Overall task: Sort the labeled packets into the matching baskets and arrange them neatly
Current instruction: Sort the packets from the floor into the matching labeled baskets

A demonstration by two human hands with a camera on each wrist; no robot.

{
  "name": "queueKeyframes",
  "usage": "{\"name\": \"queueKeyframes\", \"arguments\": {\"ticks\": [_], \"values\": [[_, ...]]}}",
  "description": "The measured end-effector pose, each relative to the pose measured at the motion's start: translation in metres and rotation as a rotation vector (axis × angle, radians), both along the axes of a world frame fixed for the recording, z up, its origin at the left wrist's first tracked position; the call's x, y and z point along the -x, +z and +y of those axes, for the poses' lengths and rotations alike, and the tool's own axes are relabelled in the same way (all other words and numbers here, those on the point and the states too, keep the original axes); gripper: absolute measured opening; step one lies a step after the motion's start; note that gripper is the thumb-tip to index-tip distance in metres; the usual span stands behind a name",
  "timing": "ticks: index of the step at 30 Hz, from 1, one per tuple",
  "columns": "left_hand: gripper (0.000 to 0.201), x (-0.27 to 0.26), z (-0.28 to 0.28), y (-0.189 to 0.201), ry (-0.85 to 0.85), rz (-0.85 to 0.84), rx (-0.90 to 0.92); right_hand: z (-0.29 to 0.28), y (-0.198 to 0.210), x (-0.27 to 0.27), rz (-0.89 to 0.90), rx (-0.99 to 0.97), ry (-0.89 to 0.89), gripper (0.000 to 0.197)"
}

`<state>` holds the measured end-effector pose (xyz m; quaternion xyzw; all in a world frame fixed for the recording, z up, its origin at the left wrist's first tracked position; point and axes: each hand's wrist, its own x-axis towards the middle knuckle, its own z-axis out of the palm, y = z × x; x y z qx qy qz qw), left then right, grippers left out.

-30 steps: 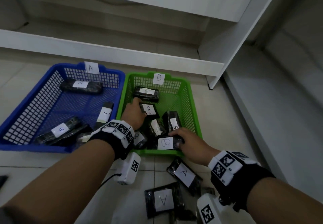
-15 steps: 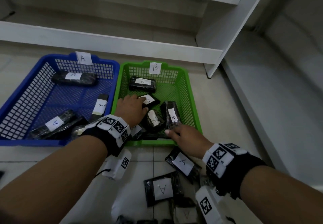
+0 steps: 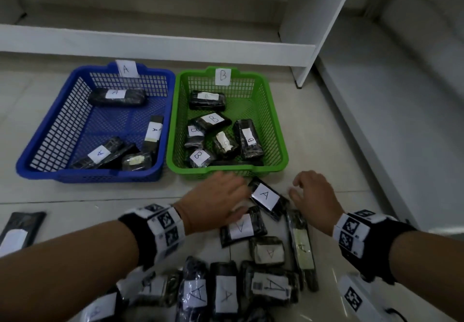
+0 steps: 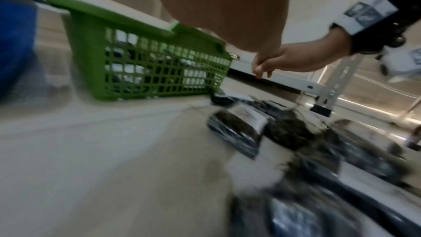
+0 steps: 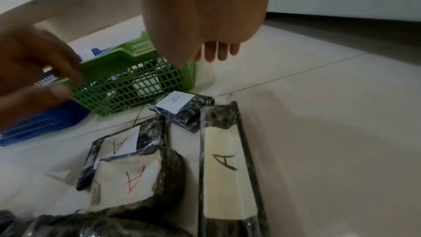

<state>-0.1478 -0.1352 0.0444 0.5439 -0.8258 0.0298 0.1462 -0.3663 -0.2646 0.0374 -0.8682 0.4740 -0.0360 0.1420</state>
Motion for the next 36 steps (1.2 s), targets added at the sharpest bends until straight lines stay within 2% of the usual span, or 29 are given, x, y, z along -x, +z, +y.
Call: {"name": "queueKeyframes", "arguments": {"ticks": [2,4,5,7,11,13,15,17,19,21,23,25,30,36], "values": [[0.036,0.013,0.009,-0.015,0.099,-0.001,-0.294,0.001,-0.01,-0.003,0.179,-0.151,0.039,0.047],[0.058,0.02,0.015,-0.031,0.242,-0.004,-0.532,0.0,-0.021,-0.011,0.247,-0.232,0.083,0.064],[0.065,0.022,0.017,-0.035,0.278,-0.02,-0.593,0.0,-0.024,-0.015,0.266,-0.243,0.115,0.067],[0.066,0.026,0.021,-0.04,0.316,-0.021,-0.636,0.004,-0.027,-0.022,0.311,-0.227,0.171,0.067],[0.057,0.025,0.022,-0.038,0.351,0.132,-0.587,0.018,-0.027,-0.037,0.433,-0.067,0.24,0.055],[0.057,0.017,0.022,-0.031,0.338,0.24,-0.545,0.021,-0.024,-0.044,0.444,-0.078,0.213,0.059],[0.057,0.006,0.024,-0.024,0.301,0.292,-0.49,0.02,-0.02,-0.048,0.357,-0.211,0.203,0.068],[0.057,-0.01,0.03,-0.016,0.269,0.294,-0.416,0.02,-0.016,-0.054,0.226,-0.362,0.214,0.07],[0.056,-0.026,0.038,-0.006,0.251,0.273,-0.296,0.023,-0.015,-0.06,0.185,-0.396,0.245,0.07],[0.054,-0.046,0.045,0.007,0.246,0.294,-0.174,0.029,-0.015,-0.065,0.131,-0.369,0.305,0.06],[0.051,-0.069,0.052,0.024,0.276,0.313,-0.078,0.037,-0.013,-0.07,0.047,-0.345,0.369,0.04],[0.05,-0.096,0.059,0.041,0.355,0.324,0.005,0.046,-0.006,-0.077,0.038,-0.341,0.381,0.035],[0.052,-0.17,0.081,0.067,0.68,0.381,0.121,0.088,0.024,-0.108,0.029,-0.379,0.437,0.044],[0.055,-0.239,0.118,0.065,0.963,0.563,0.047,0.127,0.044,-0.166,-0.155,-0.396,0.529,0.038]]}}
